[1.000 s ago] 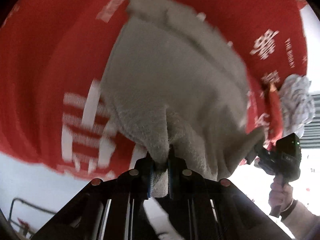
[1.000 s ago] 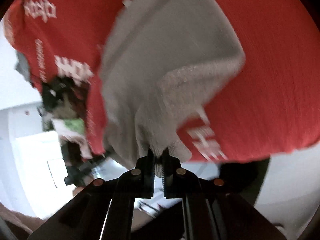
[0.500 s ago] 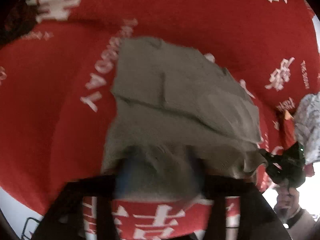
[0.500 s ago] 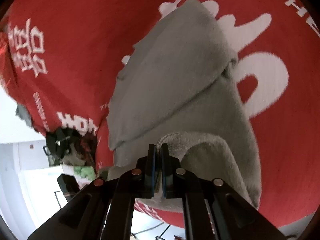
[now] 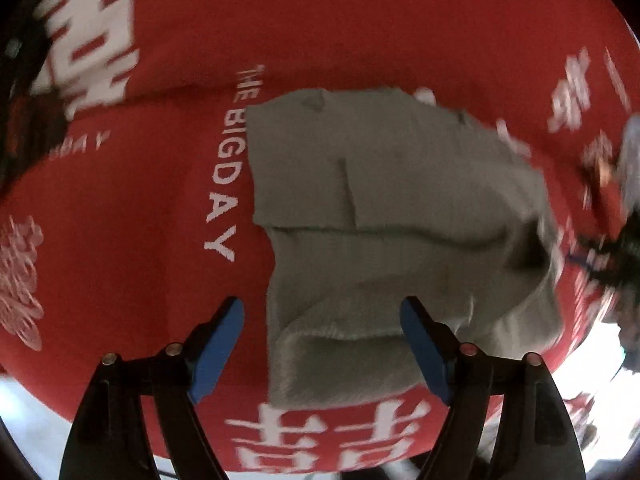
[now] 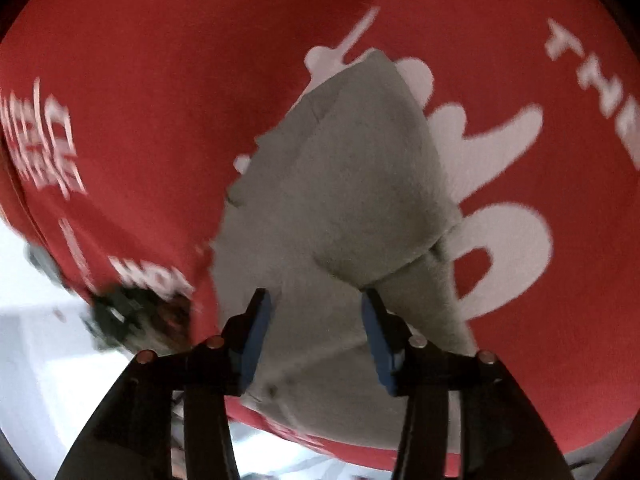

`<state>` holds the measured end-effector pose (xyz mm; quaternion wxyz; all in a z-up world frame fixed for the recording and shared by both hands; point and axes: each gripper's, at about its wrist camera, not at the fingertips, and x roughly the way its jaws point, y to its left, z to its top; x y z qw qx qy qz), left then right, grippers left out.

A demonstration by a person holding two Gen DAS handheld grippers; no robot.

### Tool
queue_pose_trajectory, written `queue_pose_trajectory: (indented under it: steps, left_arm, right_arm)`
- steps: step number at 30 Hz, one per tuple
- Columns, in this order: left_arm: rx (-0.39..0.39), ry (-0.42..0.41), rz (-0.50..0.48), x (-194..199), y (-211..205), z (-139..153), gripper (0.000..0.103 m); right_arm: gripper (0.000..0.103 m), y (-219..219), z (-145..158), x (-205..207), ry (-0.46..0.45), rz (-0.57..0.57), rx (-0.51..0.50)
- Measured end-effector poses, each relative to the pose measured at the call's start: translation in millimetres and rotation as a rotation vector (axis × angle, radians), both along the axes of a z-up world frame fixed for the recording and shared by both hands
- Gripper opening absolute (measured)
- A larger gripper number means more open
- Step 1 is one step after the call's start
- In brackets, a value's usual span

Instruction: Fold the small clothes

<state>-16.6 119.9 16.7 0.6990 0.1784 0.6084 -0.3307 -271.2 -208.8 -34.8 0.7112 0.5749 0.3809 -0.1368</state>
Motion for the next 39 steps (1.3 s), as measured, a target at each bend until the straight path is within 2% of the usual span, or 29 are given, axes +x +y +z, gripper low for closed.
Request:
queue_pose_trajectory:
  steps: [3,6,9,13,15,16,17,18,19,21,23,25,28,31,35,36,37,38,39]
  left_arm:
    - [0.091,-0.031,-0.162,-22.1,-11.2,-4.9,0.081]
    - [0.144,-0.082,-0.308,-46.6,-29.1,-15.2,0.081]
    - [0.15,-0.12,-0.393,-62.3,-47.9,-25.9,0.081]
    - [0.123,-0.147,-0.46,-65.9,-78.8,-41.3,0.08]
    - [0.104,-0.123,-0.437,-56.6,-90.9,-45.6,0.08]
    - [0.074,-0.087,-0.39,-43.2,-95.7,-48.9,0.08]
    - [0.059,-0.069,-0.355,-35.1,-95.9,-50.9,0.073]
    - [0.049,-0.049,-0.293,-21.9,-94.8,-53.1,0.069]
    - [0.037,-0.006,-0.192,0.1,-89.3,-56.2,0.067]
    - [0.0,0.056,-0.049,28.5,-73.9,-57.9,0.067]
    - [-0.034,0.111,0.009,47.0,-60.6,-56.0,0.068]
    - [-0.044,0.125,-0.023,53.3,-54.5,-50.6,0.068]
    - [-0.045,0.109,-0.105,49.1,-54.8,-39.6,0.089]
    - [-0.048,0.125,-0.174,40.0,-61.8,-39.2,0.089]
    - [0.007,0.183,-0.198,28.7,-80.9,-65.5,0.088]
    - [0.019,0.18,-0.199,25.7,-85.0,-70.3,0.086]
    - [0.027,0.17,-0.2,22.1,-87.8,-73.9,0.061]
    - [0.034,0.174,-0.203,20.2,-90.0,-76.9,0.025]
    - [0.058,0.174,-0.194,18.8,-90.1,-80.4,0.019]
  right_arm:
    - [0.052,15.4,10.2,8.5,0.1,0.182,-0.144]
    - [0.052,26.5,8.1,14.2,0.131,0.274,-0.188]
    - [0.052,30.7,2.9,21.0,0.147,0.33,-0.217]
    - [0.052,28.3,-4.7,31.3,0.164,0.343,-0.234]
    - [0.052,27.6,-7.1,36.9,0.181,0.338,-0.243]
    - [0.052,26.4,-8.6,39.4,0.191,0.325,-0.24]
    - [0.052,25.3,-8.3,40.7,0.193,0.31,-0.239]
    - [0.052,24.8,-7.5,40.4,0.191,0.295,-0.242]
    - [0.052,24.1,-7.2,41.2,0.194,0.28,-0.244]
    - [0.052,23.1,-7.8,42.0,0.2,0.262,-0.249]
    - [0.052,21.4,-9.6,43.0,0.212,0.25,-0.253]
    - [0.053,19.7,-10.9,42.7,0.215,0.239,-0.252]
    - [0.058,19.0,-12.3,43.2,0.216,0.237,-0.248]
    - [0.058,18.9,-15.2,44.3,0.213,0.244,-0.23]
    - [0.059,19.8,-22.5,51.4,0.209,0.278,-0.209]
    - [0.059,20.6,-23.7,53.9,0.213,0.288,-0.213]
    - [0.059,21.4,-25.2,56.7,0.218,0.3,-0.22]
    - [0.059,22.0,-26.4,58.8,0.224,0.306,-0.228]
    - [0.056,22.1,-27.7,61.5,0.235,0.311,-0.233]
